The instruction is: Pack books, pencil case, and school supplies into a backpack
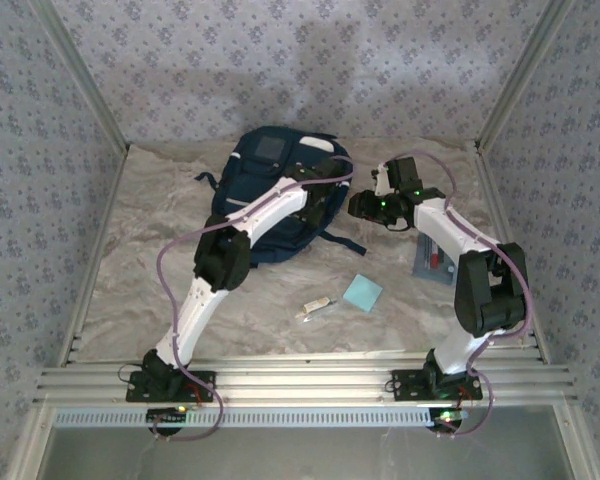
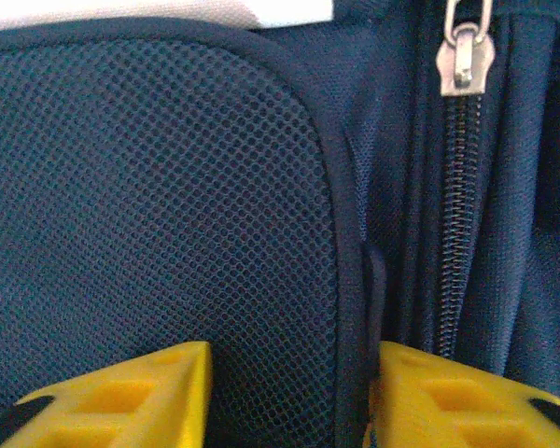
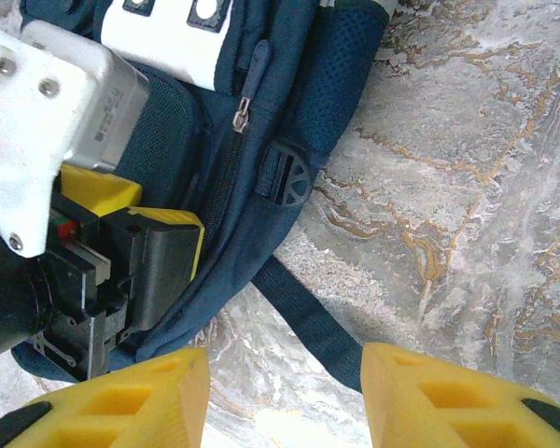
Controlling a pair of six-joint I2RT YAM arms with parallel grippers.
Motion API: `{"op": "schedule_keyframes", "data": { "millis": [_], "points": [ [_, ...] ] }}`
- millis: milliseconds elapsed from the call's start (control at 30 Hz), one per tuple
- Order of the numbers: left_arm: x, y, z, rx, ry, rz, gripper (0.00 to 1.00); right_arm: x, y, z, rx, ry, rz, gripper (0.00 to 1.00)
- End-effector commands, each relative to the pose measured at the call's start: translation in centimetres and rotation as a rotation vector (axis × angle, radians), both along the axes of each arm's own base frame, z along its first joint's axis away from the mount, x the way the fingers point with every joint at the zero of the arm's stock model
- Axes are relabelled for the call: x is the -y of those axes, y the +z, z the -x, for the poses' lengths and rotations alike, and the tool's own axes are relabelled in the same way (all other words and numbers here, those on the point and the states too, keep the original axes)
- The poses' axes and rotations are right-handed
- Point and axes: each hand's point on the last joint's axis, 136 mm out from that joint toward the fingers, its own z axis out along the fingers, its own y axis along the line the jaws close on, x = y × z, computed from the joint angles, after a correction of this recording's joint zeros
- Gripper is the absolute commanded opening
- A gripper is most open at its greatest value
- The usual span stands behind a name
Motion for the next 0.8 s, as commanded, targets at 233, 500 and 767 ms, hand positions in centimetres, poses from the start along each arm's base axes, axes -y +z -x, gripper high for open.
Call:
{"op": "schedule_keyframes", "data": {
  "millis": [233, 500, 767],
  "points": [
    [-1.9, -1.7, 2.0, -0.164, 0.067, 0.16, 0.0, -0.8, -0.6, -0.8, -0.021, 0.011, 0.001, 0.48],
    [0.8, 3.2, 4.0, -0.191, 0.054, 0.449, 0.0, -3.0, -0.5, -5.2, 0.009, -0.015, -0.057, 0.38],
    [3.5, 2.3, 6.4, -0.27, 0.077, 0.57, 0.02, -5.3, -2.3, -9.1, -0.001, -0.041, -0.015, 0.36]
  ]
}}
